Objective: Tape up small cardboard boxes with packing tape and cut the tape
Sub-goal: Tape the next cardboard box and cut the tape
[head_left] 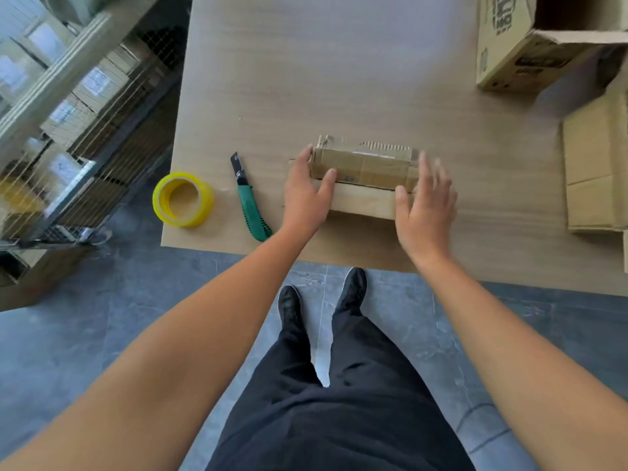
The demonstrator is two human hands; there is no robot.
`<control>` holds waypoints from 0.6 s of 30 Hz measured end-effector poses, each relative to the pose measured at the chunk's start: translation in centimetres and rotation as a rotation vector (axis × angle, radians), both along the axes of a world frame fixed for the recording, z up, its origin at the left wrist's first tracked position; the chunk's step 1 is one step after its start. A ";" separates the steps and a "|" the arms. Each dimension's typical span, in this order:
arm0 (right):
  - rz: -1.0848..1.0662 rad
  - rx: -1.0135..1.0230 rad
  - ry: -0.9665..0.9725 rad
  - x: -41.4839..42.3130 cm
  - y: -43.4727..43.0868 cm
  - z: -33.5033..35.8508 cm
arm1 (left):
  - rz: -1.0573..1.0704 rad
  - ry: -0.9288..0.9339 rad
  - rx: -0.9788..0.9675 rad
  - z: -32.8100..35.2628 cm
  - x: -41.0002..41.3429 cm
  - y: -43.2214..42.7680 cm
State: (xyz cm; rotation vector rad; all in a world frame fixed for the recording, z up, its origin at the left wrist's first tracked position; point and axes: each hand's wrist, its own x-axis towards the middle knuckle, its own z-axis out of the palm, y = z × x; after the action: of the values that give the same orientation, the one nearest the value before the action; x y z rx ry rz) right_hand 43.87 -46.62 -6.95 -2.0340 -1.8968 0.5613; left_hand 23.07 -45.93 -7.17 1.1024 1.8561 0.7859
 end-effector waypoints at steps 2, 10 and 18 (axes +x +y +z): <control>0.176 0.079 -0.064 -1.6 0.6 0.3 | -0.042 -0.015 -0.040 0.4 -0.2 0.6; 0.315 -0.018 -0.365 -5.0 0.4 0.2 | 0.106 0.362 0.090 3.4 -14.4 -4.5; 0.293 -0.073 -0.331 -5.1 1.1 0.9 | -0.272 0.860 0.016 1.4 -22.1 -9.8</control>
State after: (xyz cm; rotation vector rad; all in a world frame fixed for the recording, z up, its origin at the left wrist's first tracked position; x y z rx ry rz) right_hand 38.78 -45.52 -6.03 -2.0058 -2.4256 0.3812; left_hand 0.99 -55.78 -5.75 1.8438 2.2867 0.1504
